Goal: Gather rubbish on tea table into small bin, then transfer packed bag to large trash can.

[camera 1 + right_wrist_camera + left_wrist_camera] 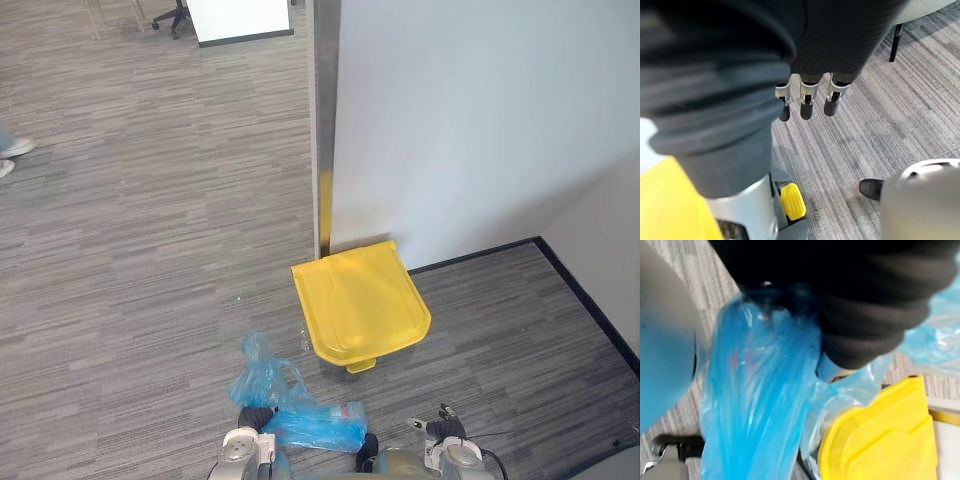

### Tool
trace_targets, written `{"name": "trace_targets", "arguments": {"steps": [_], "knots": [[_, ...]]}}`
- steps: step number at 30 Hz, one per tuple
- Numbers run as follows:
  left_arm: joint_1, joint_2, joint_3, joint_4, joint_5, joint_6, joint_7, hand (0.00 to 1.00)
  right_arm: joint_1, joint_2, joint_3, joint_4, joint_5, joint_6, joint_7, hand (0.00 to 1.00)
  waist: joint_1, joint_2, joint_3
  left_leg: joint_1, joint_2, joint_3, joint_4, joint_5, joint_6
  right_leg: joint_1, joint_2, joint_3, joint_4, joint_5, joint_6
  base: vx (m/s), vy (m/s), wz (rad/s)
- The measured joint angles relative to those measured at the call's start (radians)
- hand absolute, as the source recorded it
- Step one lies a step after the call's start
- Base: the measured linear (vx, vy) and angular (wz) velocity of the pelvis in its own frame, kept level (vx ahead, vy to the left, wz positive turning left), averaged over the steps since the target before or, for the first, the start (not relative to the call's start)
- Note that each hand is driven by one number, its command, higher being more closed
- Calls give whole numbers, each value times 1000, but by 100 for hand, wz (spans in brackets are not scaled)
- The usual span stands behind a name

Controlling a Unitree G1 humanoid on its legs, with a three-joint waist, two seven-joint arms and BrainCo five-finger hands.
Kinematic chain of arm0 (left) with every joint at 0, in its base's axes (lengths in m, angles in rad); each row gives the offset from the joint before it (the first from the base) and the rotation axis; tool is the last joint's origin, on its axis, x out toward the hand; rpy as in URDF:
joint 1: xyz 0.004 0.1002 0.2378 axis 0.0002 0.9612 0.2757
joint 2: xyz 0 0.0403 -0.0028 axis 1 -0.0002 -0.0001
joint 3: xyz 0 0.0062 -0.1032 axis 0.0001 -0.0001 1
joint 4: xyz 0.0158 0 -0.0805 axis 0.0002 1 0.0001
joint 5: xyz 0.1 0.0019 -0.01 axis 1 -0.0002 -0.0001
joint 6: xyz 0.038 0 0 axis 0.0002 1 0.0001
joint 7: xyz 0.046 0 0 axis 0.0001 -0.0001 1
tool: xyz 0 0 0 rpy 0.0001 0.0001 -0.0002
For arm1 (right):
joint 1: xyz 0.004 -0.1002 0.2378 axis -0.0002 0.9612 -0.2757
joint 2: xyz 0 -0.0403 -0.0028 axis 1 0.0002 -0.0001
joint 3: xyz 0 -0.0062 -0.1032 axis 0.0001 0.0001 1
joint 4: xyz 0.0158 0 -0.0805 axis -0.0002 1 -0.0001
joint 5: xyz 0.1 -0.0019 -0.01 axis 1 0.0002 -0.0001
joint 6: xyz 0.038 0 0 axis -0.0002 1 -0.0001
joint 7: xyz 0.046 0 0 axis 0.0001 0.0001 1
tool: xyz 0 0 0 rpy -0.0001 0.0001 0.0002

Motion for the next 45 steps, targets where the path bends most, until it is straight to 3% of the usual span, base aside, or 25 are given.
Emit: {"name": "trace_targets", "arguments": {"steps": [1,4,14,23,26,28,29,31,33,34,36,37,38,39,41,45], "knots": [[1,14,-2,10,0,2,1,100,9,22,-1,-2,2,4,0,0,4,-18,-9,16,-23,5,-12,1,5,14,-16,29,-32,17,25,106,233,-18],[11,48,-3,12,2,3,2,100,21,49,-3,1,5,9,0,0,2,-45,-17,34,-56,28,-37,3,10,19,-43,59,-59,28,41,44,154,-17],[58,72,10,19,0,2,22,100,31,31,-15,6,6,10,-2,0,3,-15,-30,84,-66,58,-122,27,30,5,-29,111,-76,46,38,-19,6,-14],[62,72,49,34,-1,3,38,100,29,31,-15,19,6,9,-2,0,6,-49,-40,89,-72,67,-128,24,34,-1,-32,125,-71,52,39,0,10,-6],[57,70,52,20,-1,0,38,100,21,31,-20,19,6,10,-3,0,8,-68,-27,84,-94,60,-84,-19,59,-62,-77,123,100,-29,64,-31,30,6],[54,54,65,13,-1,-1,39,100,25,30,-40,-11,28,8,-2,0,6,-56,4,124,-98,29,-69,-62,84,-152,-117,96,390,-24,97,-67,60,14],[55,46,73,6,-3,0,40,100,15,32,-41,-32,27,4,-4,0,5,-43,17,141,-88,24,-40,-78,92,-202,-125,84,464,-44,89,-30,73,10],[54,47,79,-6,-2,-1,40,100,25,42,-36,-45,27,4,-3,0,8,-54,25,151,-67,14,18,-118,101,-239,-122,41,439,-63,72,70,20,15],[49,52,86,-6,-2,0,40,100,9,55,-37,-53,27,4,-4,0,13,-62,31,140,-42,13,81,-161,87,-303,-102,27,342,-29,56,116,-48,6],[46,52,88,-7,-1,1,41,100,8,63,-33,-67,26,7,-5,0,15,-65,33,119,-26,19,129,-196,74,-313,-84,13,195,15,79,176,-121,7],[35,65,89,-8,0,0,41,100,12,69,-32,-74,25,10,-12,0,26,-90,44,118,-32,26,201,-249,54,-324,-91,-6,120,14,73,261,-185,-1],[19,51,93,-3,0,1,50,100,12,60,-35,-72,24,18,-15,0,40,-82,52,122,-17,22,256,-297,29,-316,-81,-2,121,38,82,315,-182,-20],[4,33,92,-5,0,-1,58,100,-8,56,-34,-80,22,22,-21,0,45,-37,67,118,14,13,268,-312,18,-322,-53,-1,148,25,91,356,-183,-9],[-3,24,87,-5,0,-1,58,100,-10,57,-36,-92,23,21,-20,0,41,-28,74,120,12,6,259,-312,17,-330,-50,1,172,25,90,261,-104,24],[-19,0,87,-6,1,-1,57,100,-5,61,-41,-119,18,24,-20,0,36,-24,82,153,18,-24,246,-323,10,-337,-51,3,268,-9,66,212,-105,44],[-27,-7,88,-17,15,-2,46,100,1,65,-41,-122,-6,27,-18,0,47,-32,75,183,37,-59,253,-340,-3,-356,-66,-19,414,-130,61,188,-92,16]]}}
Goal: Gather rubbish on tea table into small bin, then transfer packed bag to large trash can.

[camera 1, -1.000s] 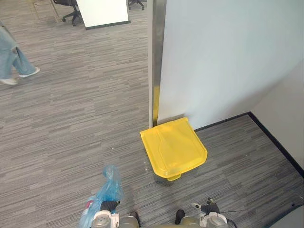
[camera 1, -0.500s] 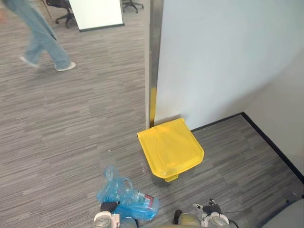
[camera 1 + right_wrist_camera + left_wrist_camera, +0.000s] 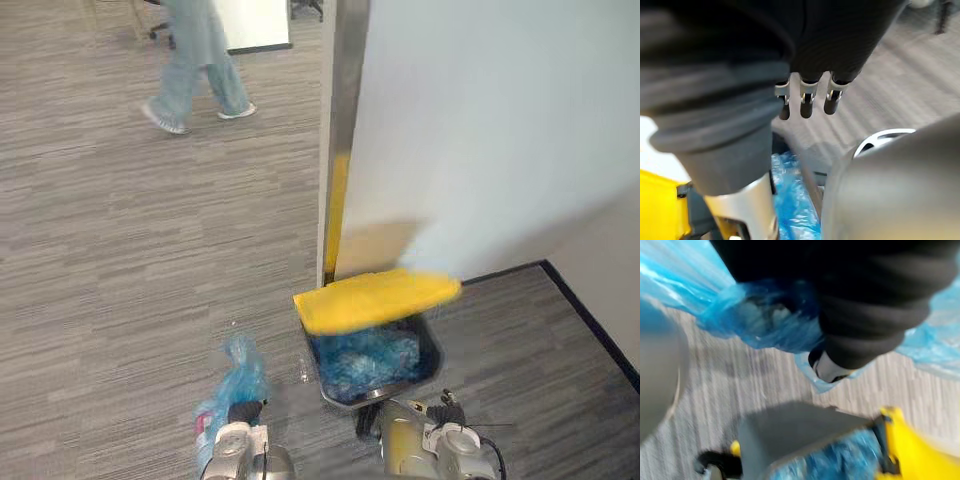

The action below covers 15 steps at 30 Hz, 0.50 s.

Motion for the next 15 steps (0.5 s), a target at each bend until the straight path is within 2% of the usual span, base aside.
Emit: {"name": "trace_targets", "arguments": {"steps": [3,6,8,12,15], "knots": [[-6,-5,0,0,6,1,-9,100,-2,-1,11,-6,-3,1,7,0,0,2,-3,0,0,2,-9,2,-1,-16,-7,-6,28,-18,-3,113,-46,-3],[-8,-7,-1,0,6,1,-15,100,-6,-2,23,-6,-6,4,14,0,0,2,-5,-2,-2,2,-37,12,-19,-24,-12,-15,24,-15,-3,44,-7,5],[-17,-8,-7,-3,6,1,-18,100,-10,-7,57,-8,-6,3,18,0,-4,-4,-13,-27,-8,-14,-43,25,-21,-30,-33,-39,19,-14,-4,-21,2,31],[-25,0,-40,-23,5,0,-19,100,-36,-6,149,-32,-7,6,23,0,-3,-12,-27,-96,-11,-48,-52,64,-28,-50,-51,-80,-18,13,-10,-46,-36,40],[-37,15,-60,-84,4,-1,-15,100,-96,-8,215,-90,-6,7,23,0,2,-7,-25,-224,-4,-77,21,82,-25,-88,-70,-131,-39,44,-18,-103,-75,61]]}}
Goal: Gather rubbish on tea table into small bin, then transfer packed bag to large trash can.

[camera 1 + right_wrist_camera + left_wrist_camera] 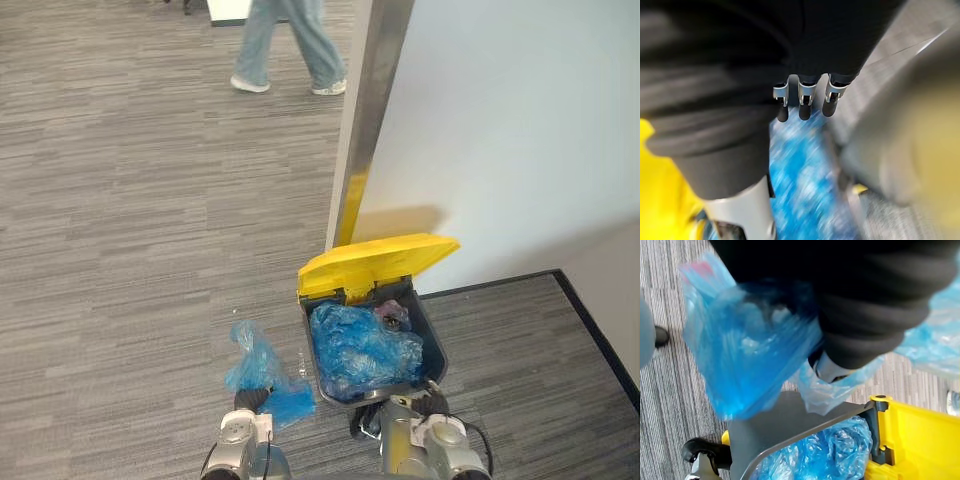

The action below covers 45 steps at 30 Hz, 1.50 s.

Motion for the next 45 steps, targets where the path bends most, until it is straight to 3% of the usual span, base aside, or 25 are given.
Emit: {"name": "trace_targets", "arguments": {"steps": [6,10,17,22,32,45], "knots": [[-23,42,-22,-108,-32,-17,22,100,-253,-55,41,-83,18,-27,-39,0,26,-1,63,-141,25,-19,97,-25,-3,-54,-2,-37,-26,41,10,-160,-74,21],[-68,77,-32,-176,-83,-22,35,100,-349,-100,39,-108,57,-24,-63,0,57,-13,121,-241,36,-62,140,-27,-3,-95,40,-15,-84,91,2,-204,-87,14],[-92,75,-82,-296,-150,-47,47,100,-615,-237,33,-110,140,-10,-89,0,64,-10,183,-320,75,-111,163,-17,-19,-142,97,-27,-108,109,-10,-96,-105,2],[-148,75,-164,-384,-177,-59,44,100,-745,-317,30,-109,199,-11,-109,0,63,-9,223,-344,79,-149,161,-13,-21,-163,105,-46,-88,95,-34,-17,-73,4],[-192,85,-281,-551,-241,-90,21,100,-821,-394,31,-57,237,-7,-118,0,55,-9,226,-367,89,-174,154,5,-34,-173,110,-69,-74,83,-51,8,-13,6],[-405,54,-575,-755,-314,-136,-16,100,-878,-429,40,-26,276,2,-101,0,47,-11,233,-367,89,-163,157,9,-41,-173,106,-67,-72,79,-52,0,2,0]]}}
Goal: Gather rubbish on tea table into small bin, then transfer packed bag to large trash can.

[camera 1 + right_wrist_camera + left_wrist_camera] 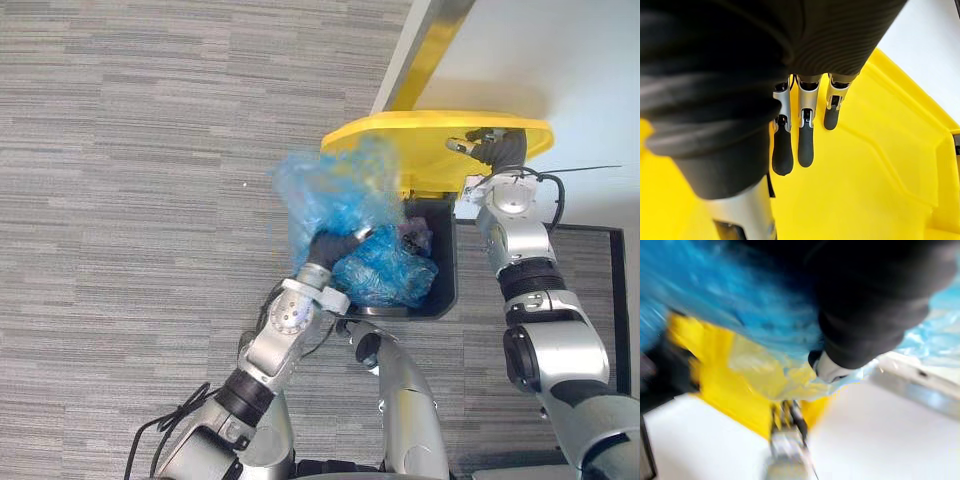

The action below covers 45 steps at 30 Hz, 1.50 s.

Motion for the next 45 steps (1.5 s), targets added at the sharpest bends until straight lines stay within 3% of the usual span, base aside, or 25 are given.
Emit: {"name": "trace_targets", "arguments": {"steps": [7,14,17,20,26,30,36,37,45], "knots": [[-82,-46,-72,-14,1,0,13,100,-15,1,4,0,19,17,18,0,-10,0,0,4,-2,19,13,-2,-6,0,-6,9,7,0,0,-4,10,-2],[-149,-64,-73,-6,32,1,30,100,-46,1,39,0,19,23,28,0,-13,-2,1,13,-1,66,15,-5,-12,-21,-4,46,10,7,2,-17,15,-15],[-183,-65,-69,72,42,5,46,100,-53,3,41,-2,18,23,33,0,-16,-3,1,5,9,70,16,-6,-14,-24,12,49,-12,19,5,-12,-2,-10],[-214,-65,-32,171,61,17,48,100,-58,14,43,-52,16,22,32,0,-18,-9,5,-9,19,95,19,-10,-21,-46,28,67,-36,40,3,-19,6,-28],[-343,-65,36,361,72,57,66,100,-137,45,70,-125,-3,17,15,0,-55,-25,46,-66,34,131,70,-29,-27,-107,46,96,-41,68,-3,-15,10,-22],[-350,-64,91,415,98,60,68,100,-158,47,70,-156,-4,15,1,0,-61,-26,46,-94,36,135,71,-29,-27,-136,47,98,-44,72,-10,-6,-11,-4],[-341,-63,179,548,163,104,88,100,-168,89,68,-173,-4,9,-28,0,-72,-26,46,-110,40,135,72,-29,-27,-149,51,97,-49,74,-13,0,0,0],[-340,-64,197,559,184,111,88,0,-167,95,68,-193,-4,10,-32,0,-74,-26,46,-115,43,135,72,-29,-27,-151,55,97,-55,76,-14,0,0,0],[-349,-68,243,643,313,160,104,0,-172,149,67,-246,-6,6,-46,0,-86,-26,46,-142,55,137,80,-29,-27,-176,63,96,-51,77,-15,2,-11,-1]]}}
